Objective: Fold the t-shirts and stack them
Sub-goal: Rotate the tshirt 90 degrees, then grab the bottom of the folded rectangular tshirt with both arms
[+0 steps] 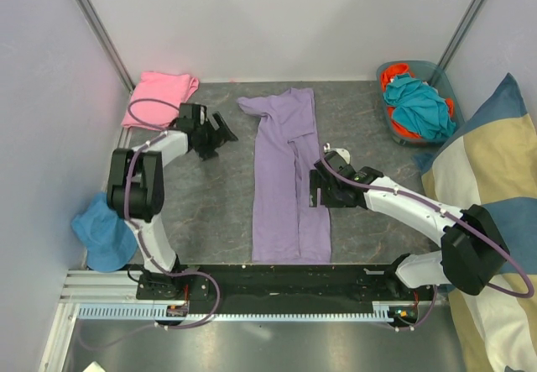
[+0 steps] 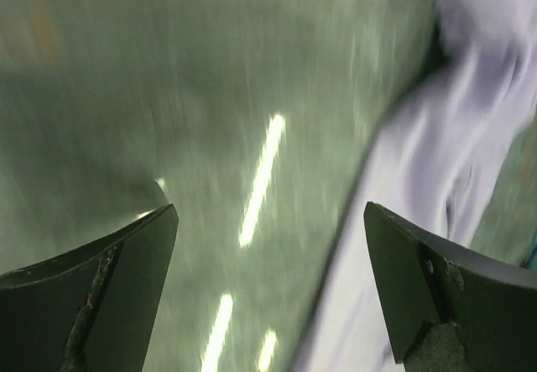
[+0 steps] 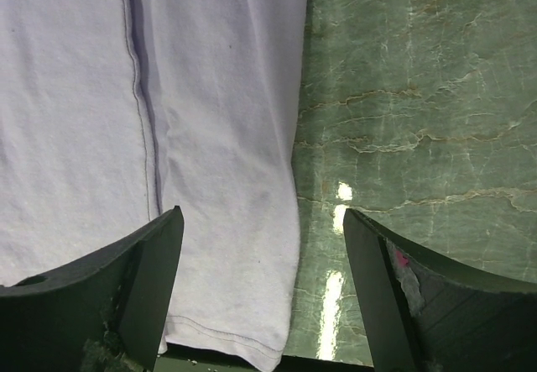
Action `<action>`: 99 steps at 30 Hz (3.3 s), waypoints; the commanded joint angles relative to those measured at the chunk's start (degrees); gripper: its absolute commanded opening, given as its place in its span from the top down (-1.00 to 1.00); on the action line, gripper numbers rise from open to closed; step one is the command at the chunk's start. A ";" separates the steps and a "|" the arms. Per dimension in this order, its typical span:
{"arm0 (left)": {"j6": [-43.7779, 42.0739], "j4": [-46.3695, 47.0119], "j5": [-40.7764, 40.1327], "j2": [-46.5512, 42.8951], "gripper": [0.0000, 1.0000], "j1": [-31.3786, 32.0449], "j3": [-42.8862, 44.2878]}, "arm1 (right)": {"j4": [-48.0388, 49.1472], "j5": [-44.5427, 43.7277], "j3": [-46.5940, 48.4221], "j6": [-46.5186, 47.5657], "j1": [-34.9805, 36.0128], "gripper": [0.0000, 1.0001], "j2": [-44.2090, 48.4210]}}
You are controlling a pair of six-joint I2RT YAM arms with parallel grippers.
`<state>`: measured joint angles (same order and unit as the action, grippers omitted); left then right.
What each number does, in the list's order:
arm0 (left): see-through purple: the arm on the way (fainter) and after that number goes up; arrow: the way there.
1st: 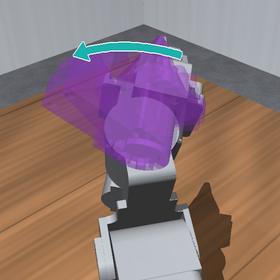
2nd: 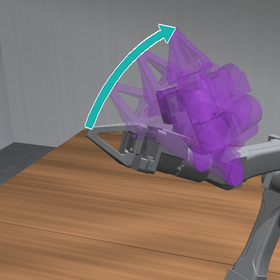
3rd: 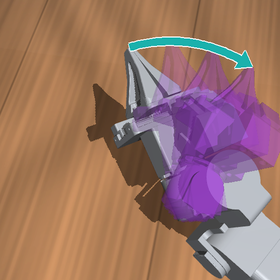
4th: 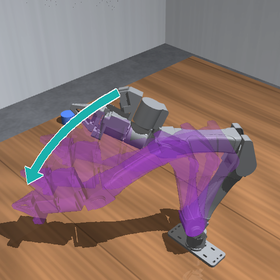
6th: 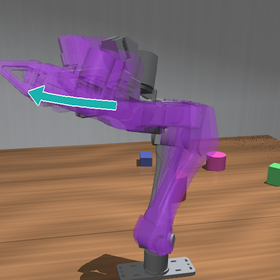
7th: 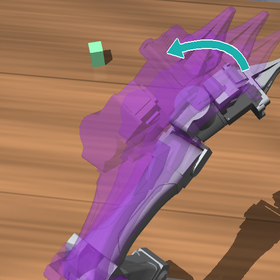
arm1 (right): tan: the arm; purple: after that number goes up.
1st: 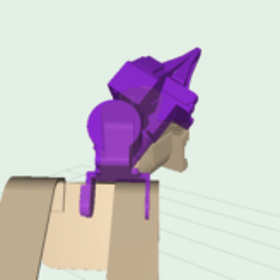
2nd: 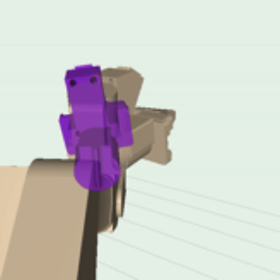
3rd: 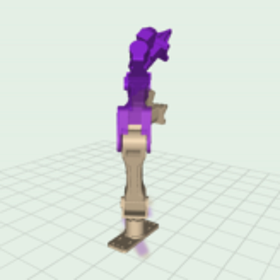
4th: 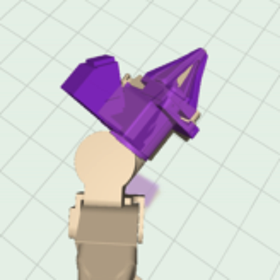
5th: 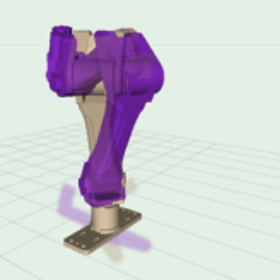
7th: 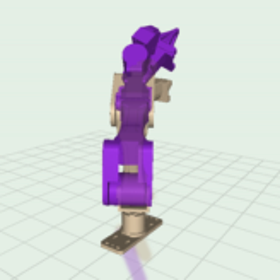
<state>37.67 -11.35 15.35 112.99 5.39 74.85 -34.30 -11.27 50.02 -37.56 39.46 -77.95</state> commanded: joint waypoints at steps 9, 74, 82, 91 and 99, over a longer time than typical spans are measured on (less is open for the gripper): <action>11.72 3.01 -8.94 -33.96 -1.00 18.68 -38.36 | 2.31 2.21 0.43 3.63 -0.18 -0.71 0.61; 28.77 2.65 -4.63 -48.57 0.40 42.07 -62.72 | -3.57 3.18 -18.20 -18.33 10.72 -0.71 21.61; 28.86 2.57 -5.07 -48.21 0.96 42.16 -62.54 | -4.72 0.81 -21.45 -26.84 14.68 -0.72 26.17; 28.77 -0.06 -5.25 -49.88 0.96 42.07 -62.19 | -6.13 -0.25 -25.32 -34.95 17.49 -0.43 30.06; 27.46 -2.88 -5.60 -51.55 0.96 42.16 -61.31 | -2.62 -2.44 -27.78 -40.82 22.49 -0.31 27.68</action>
<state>67.07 -5.43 14.11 61.58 47.13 14.63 -39.44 -10.98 23.73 -73.12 59.81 -49.89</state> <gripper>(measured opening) 0.037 0.664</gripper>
